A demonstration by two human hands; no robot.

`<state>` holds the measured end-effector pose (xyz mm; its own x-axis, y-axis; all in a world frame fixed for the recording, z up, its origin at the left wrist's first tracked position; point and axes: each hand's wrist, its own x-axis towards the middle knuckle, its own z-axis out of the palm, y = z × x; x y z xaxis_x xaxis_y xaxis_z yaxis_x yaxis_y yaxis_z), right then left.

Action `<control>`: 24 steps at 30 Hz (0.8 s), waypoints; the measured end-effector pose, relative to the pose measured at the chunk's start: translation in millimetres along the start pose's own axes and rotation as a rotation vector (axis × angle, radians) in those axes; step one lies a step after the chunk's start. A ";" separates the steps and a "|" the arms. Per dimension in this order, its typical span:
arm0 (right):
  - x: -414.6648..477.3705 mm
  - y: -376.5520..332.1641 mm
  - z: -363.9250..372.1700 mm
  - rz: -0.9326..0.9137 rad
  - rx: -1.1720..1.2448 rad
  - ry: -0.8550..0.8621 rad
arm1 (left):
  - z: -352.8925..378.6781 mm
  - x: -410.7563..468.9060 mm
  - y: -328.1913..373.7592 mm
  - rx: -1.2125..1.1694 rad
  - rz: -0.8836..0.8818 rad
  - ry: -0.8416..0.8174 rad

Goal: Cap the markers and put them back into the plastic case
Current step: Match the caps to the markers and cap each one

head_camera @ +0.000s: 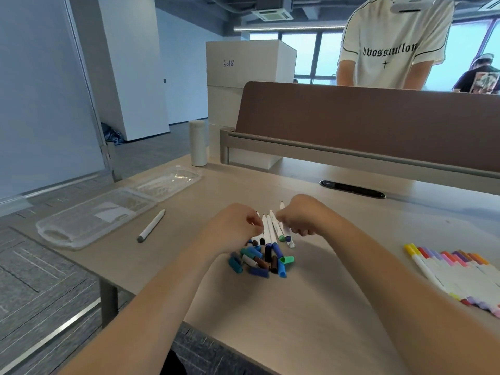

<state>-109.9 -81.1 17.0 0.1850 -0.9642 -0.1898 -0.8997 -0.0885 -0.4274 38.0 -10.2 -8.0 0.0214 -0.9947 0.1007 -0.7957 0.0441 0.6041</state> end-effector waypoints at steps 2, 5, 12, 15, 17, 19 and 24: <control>-3.4 8.8 -6.0 0.005 0.033 -0.006 | 4.0 2.8 3.1 0.075 0.044 -0.055; -8.0 20.4 -12.1 0.013 0.060 -0.025 | 9.9 8.6 5.2 0.212 0.119 -0.102; -8.1 32.8 -12.0 0.020 0.103 -0.094 | 22.0 22.0 11.2 0.432 0.289 -0.173; -7.4 36.4 -12.0 0.020 0.127 -0.092 | 27.4 27.0 11.4 0.457 0.302 -0.219; -6.8 38.5 -12.4 0.023 0.130 -0.091 | 31.3 29.2 12.5 0.472 0.303 -0.235; -5.4 39.8 -13.0 0.026 0.131 -0.089 | 34.3 31.2 14.1 0.485 0.327 -0.243; -3.8 41.1 -14.4 0.021 0.133 -0.085 | 37.8 36.3 15.9 0.507 0.340 -0.242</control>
<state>-153.3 -84.6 12.9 0.2040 -0.9405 -0.2716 -0.8444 -0.0287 -0.5350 3.2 -49.1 -24.6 -0.3715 -0.9284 0.0040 -0.9220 0.3694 0.1164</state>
